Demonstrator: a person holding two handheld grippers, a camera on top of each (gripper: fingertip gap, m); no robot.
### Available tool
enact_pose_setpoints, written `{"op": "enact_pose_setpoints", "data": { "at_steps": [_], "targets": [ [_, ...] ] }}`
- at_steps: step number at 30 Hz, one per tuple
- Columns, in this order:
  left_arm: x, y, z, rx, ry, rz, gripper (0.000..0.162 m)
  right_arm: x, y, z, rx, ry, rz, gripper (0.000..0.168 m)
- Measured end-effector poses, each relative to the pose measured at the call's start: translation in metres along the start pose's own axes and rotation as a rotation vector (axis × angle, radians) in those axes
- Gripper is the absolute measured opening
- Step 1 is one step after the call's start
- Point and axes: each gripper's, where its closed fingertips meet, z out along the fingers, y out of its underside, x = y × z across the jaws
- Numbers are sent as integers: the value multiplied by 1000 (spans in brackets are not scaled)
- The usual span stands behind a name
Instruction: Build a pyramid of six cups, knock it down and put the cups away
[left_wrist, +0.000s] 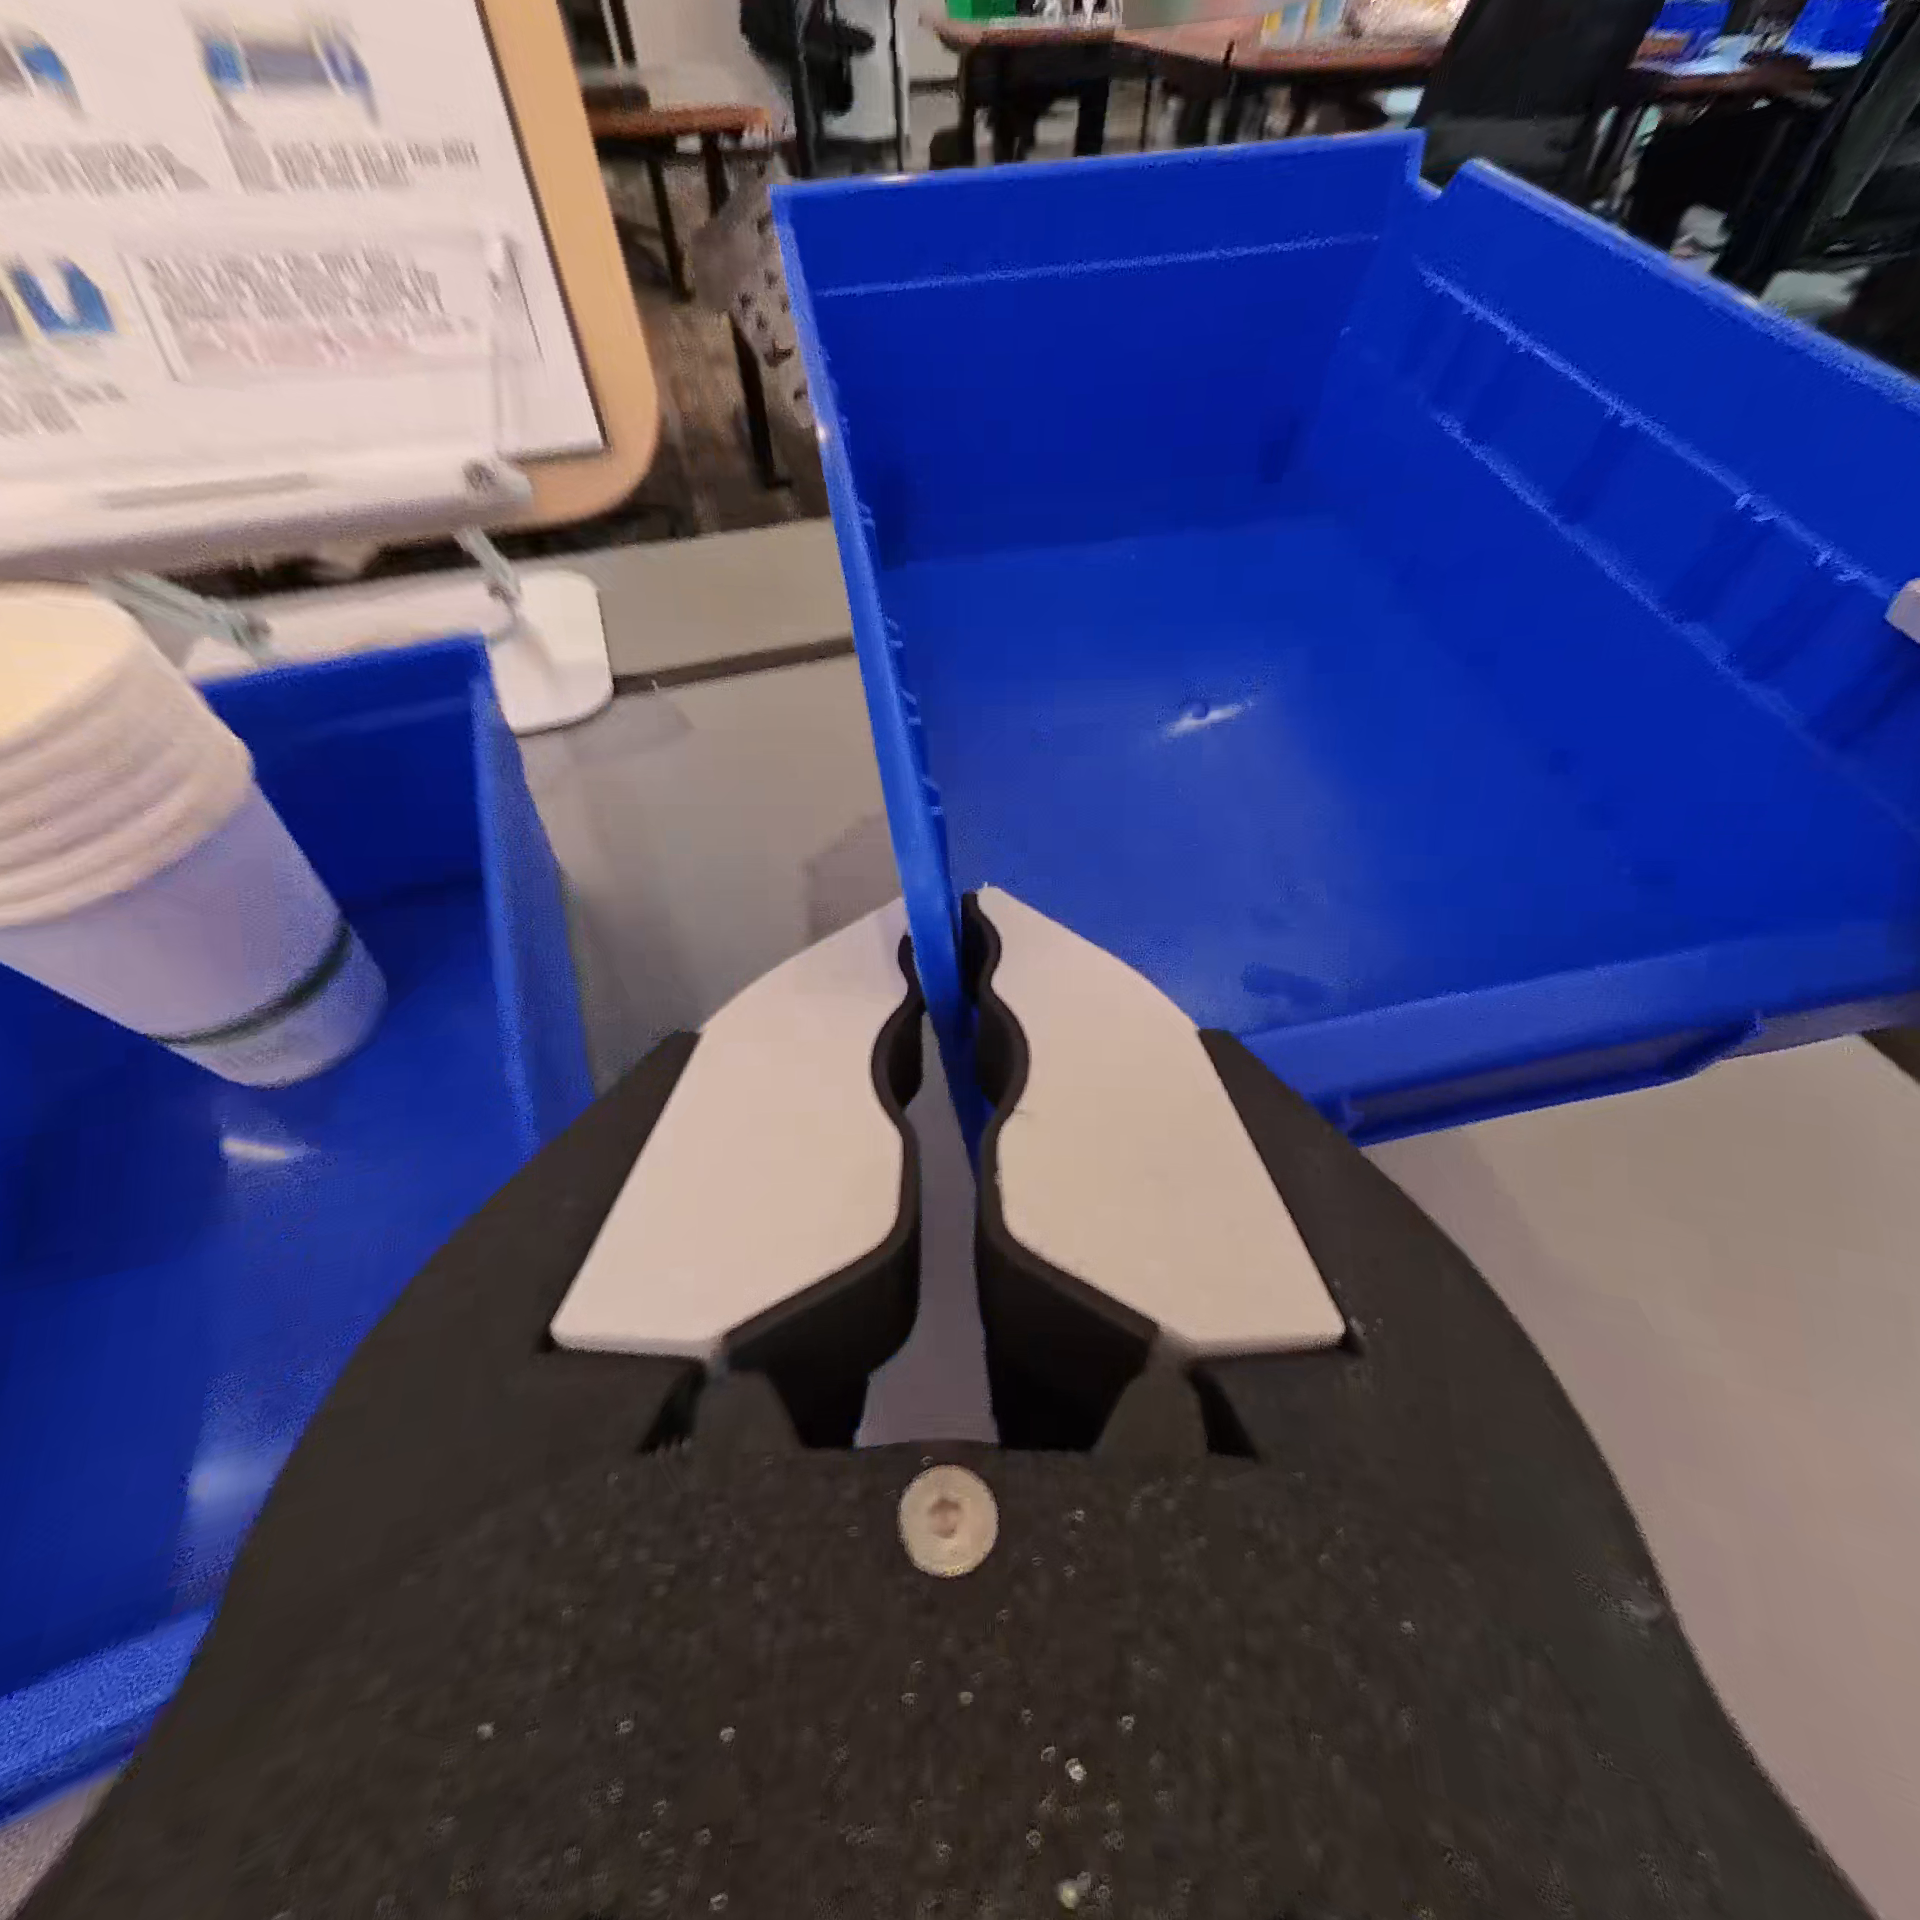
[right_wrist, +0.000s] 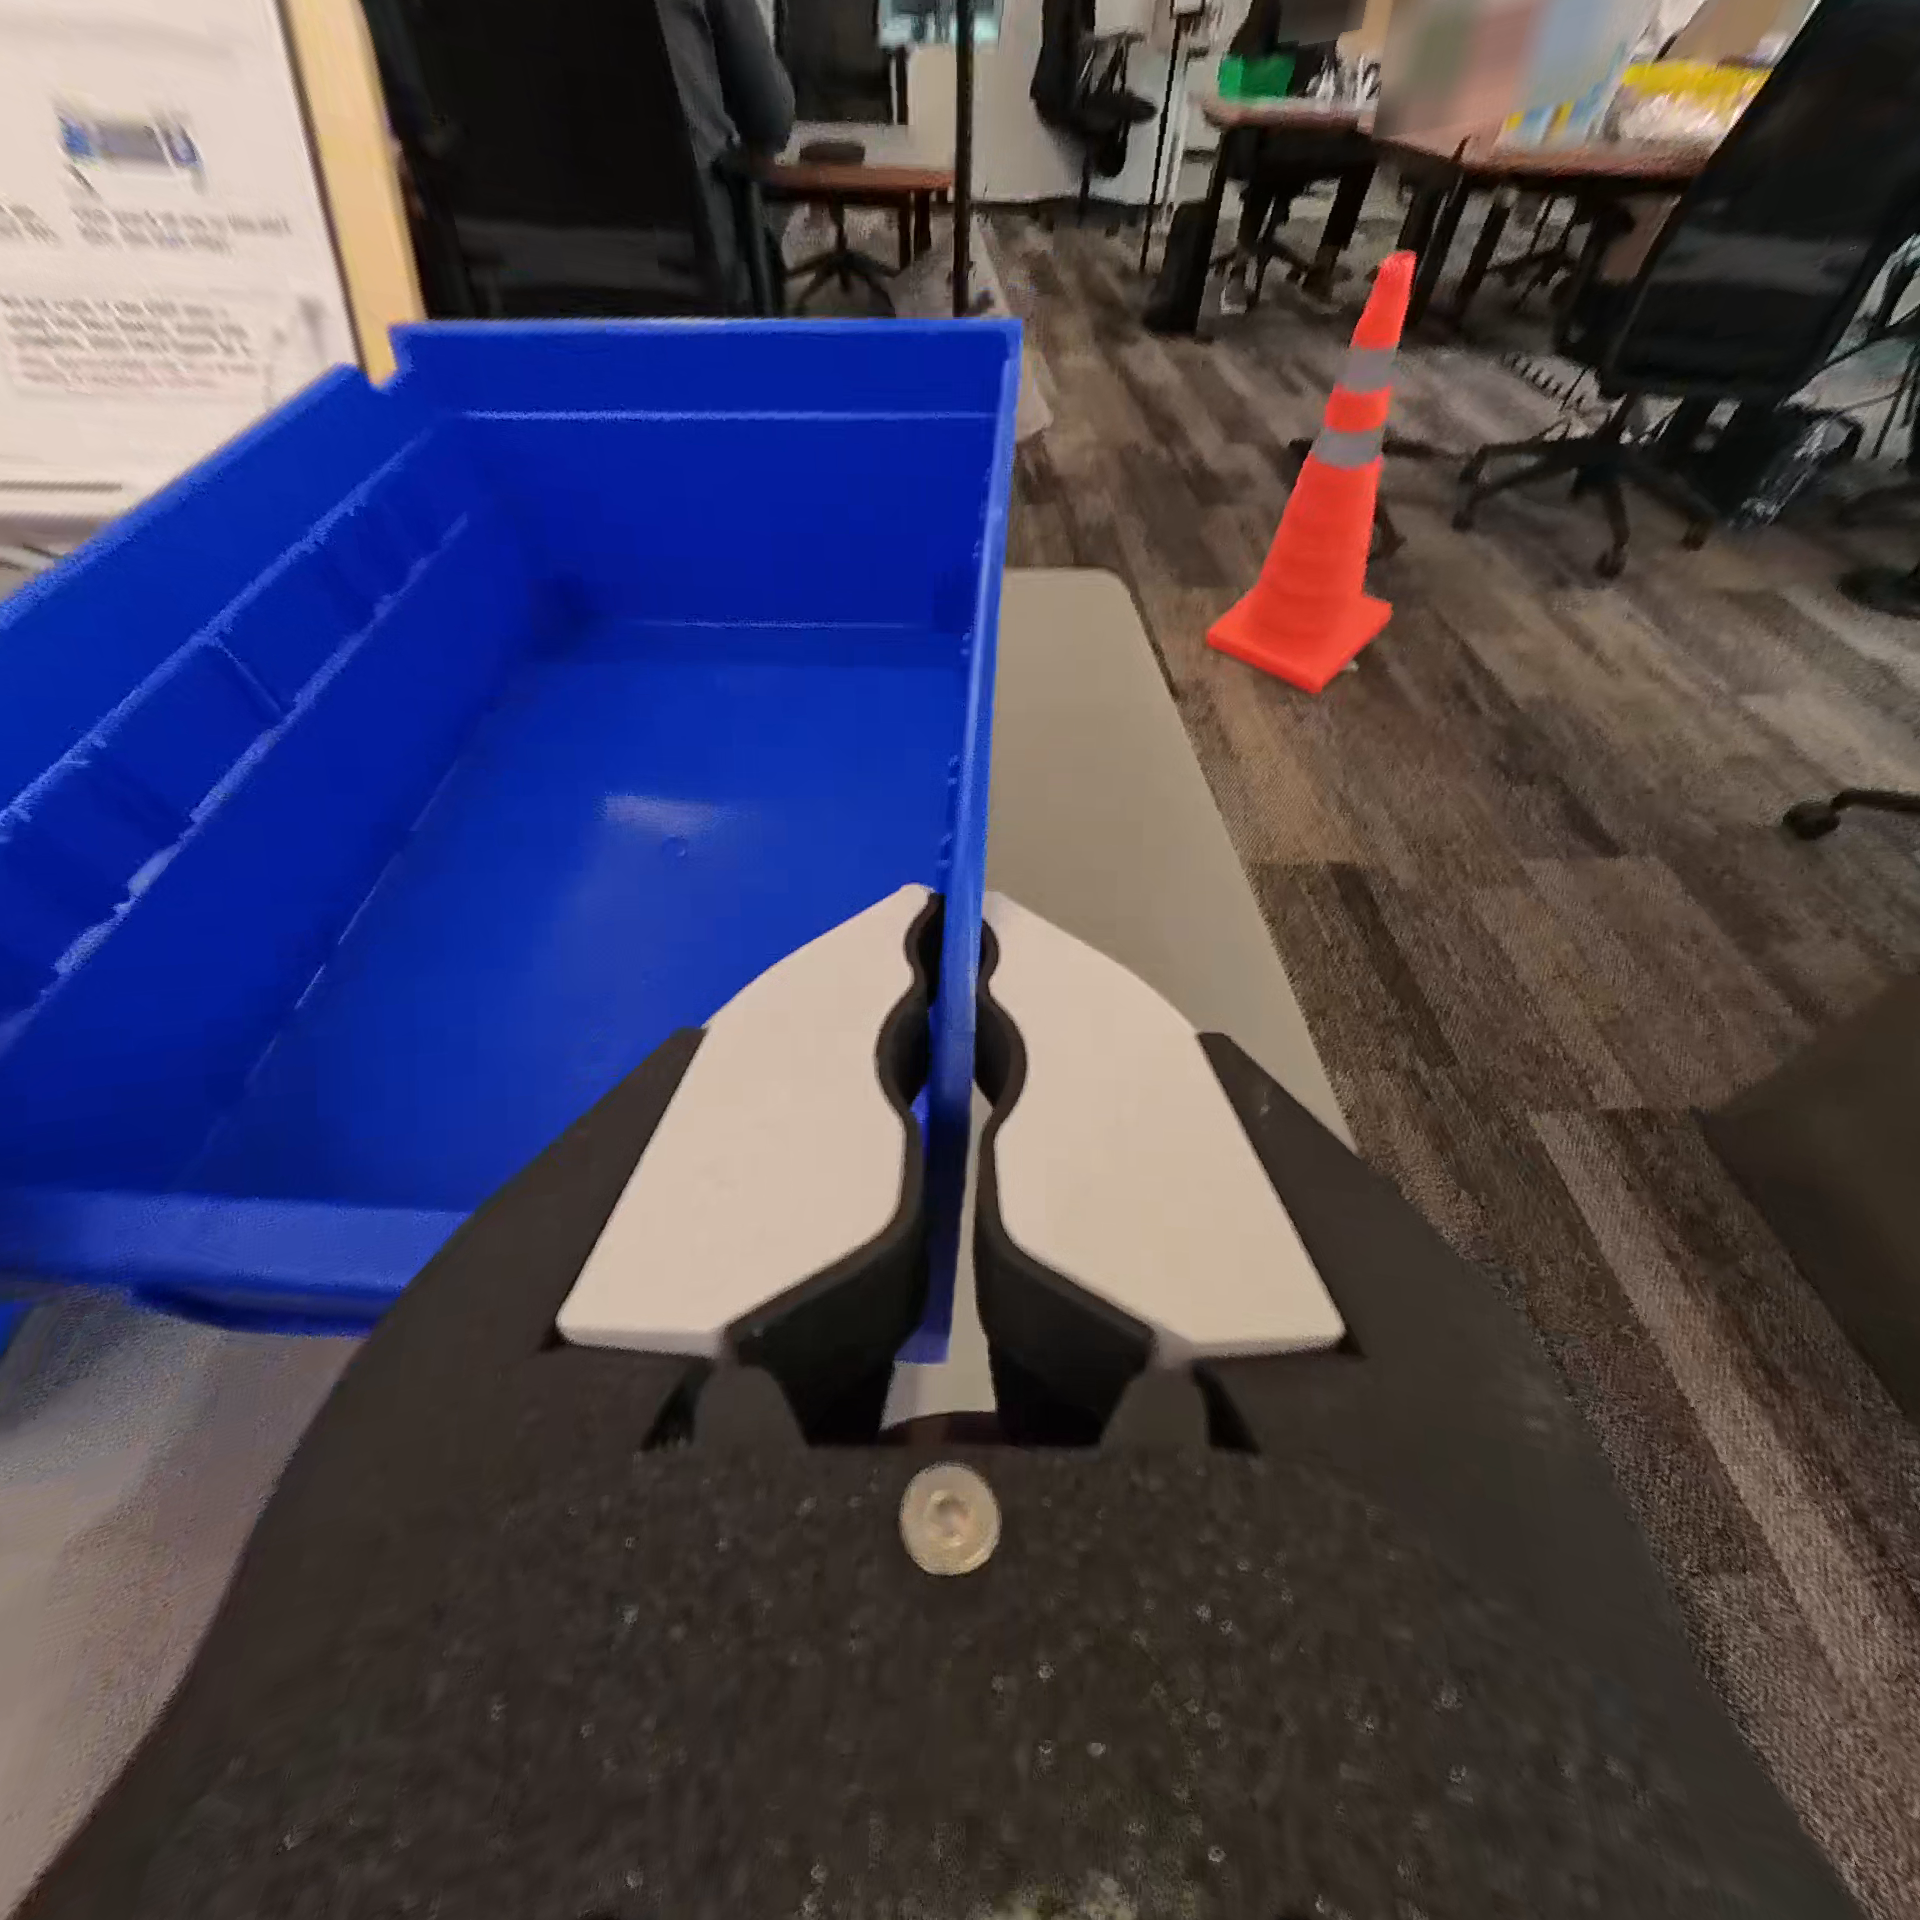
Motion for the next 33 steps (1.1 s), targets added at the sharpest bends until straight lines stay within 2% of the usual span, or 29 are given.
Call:
{"op": "enact_pose_setpoints", "data": {
  "at_steps": [3, 9, 11, 12, 13, 15, 18, 20, 23, 25, 28, 30, 33],
  "targets": [
    [10, 30, 18, -42, -25, -13, 4, 9, 29, 25, -40, -43, 25, 2],
    [19, 68, 42, -127, -35, 53, 7, 19, 83, 56, -105, -115, 69, 3],
    [24, 88, 49, -178, -3, 43, 11, 18, 88, 61, -50, -131, 10, 8],
    [25, 91, 49, -174, 10, 47, 15, 16, 88, 61, -41, -158, 44, 11],
    [25, 92, 48, -172, 11, 61, 14, 16, 89, 61, -51, -170, 82, 10],
    [30, 92, 46, -200, 38, 78, 23, 17, 91, 61, -70, -170, 109, 9],
    [41, 88, 38, -218, 114, 46, 33, 20, 89, 59, -69, -100, 40, 26],
    [46, 74, 22, -192, 161, 47, 41, 31, 76, 48, -27, 17, -31, 30],
    [30, 35, -17, -85, 156, 117, 41, 33, 37, 20, 124, 177, -175, 35],
    [10, 12, -47, -38, 162, 155, 45, 12, 16, 7, 186, 208, -283, 37],
    [-48, -6, -81, -7, 117, 194, 47, -65, 2, -2, 205, 26, -297, 45],
    [-100, 1, -94, -28, 58, 190, 47, -132, 7, -9, 181, -174, -257, 52],
    [-190, 28, -100, -76, -81, 128, 49, -215, 23, -20, 137, -401, -129, 61]
  ]
}}
